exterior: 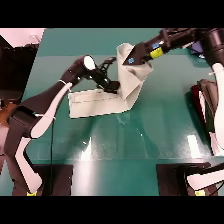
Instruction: Fold the shirts.
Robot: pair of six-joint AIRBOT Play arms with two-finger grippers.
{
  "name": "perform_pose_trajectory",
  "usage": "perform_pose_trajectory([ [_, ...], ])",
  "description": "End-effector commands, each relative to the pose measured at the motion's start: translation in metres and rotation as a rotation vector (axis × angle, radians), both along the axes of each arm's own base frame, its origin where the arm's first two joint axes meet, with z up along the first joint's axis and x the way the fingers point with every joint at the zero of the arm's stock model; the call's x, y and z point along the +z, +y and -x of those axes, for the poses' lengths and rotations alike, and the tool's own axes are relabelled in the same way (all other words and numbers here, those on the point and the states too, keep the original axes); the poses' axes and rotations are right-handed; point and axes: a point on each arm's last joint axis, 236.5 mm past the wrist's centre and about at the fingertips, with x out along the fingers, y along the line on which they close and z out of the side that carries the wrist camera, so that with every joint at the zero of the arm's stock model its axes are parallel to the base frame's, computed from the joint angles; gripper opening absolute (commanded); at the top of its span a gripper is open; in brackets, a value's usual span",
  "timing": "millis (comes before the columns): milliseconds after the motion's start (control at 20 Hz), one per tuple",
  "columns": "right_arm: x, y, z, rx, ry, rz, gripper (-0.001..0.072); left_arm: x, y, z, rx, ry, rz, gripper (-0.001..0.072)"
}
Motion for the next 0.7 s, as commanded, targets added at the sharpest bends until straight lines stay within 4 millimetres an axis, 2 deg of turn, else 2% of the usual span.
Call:
perform_pose_trajectory([
  [0,-0.027,0.025,0.01,0.056,0.06,0.018,0.001,0.034,0.078,-0.015,0.032,-0.063,-0.151,0.0022],
  [100,-0.039,0.042,0.015,0.084,0.079,0.022,0.001,0.068,0.131,-0.022,0.092,-0.12,-0.221,0.0022],
  [300,-0.063,0.091,0.014,0.094,0.065,-0.004,0.0011,0.134,0.223,-0.015,0.208,-0.205,-0.301,0.0023],
  [400,-0.079,0.126,0.009,0.101,0.003,-0.031,0.0012,0.162,0.254,-0.012,0.28,-0.257,-0.312,0.0023],
  [500,-0.097,0.166,0.003,0.081,-0.055,-0.067,0.0015,0.183,0.274,-0.007,0.334,-0.294,-0.308,0.0023],
  [550,-0.108,0.188,0.009,0.106,-0.086,-0.079,0.0065,0.191,0.28,-0.005,0.349,-0.308,-0.307,0.0023],
  [600,-0.115,0.209,0.019,0.151,-0.116,-0.085,0.0297,0.196,0.284,-0.003,0.359,-0.319,-0.306,0.0023],
  [650,-0.114,0.228,0.031,0.19,-0.124,-0.114,0.0524,0.198,0.285,-0.002,0.36,-0.323,-0.309,0.0023],
])
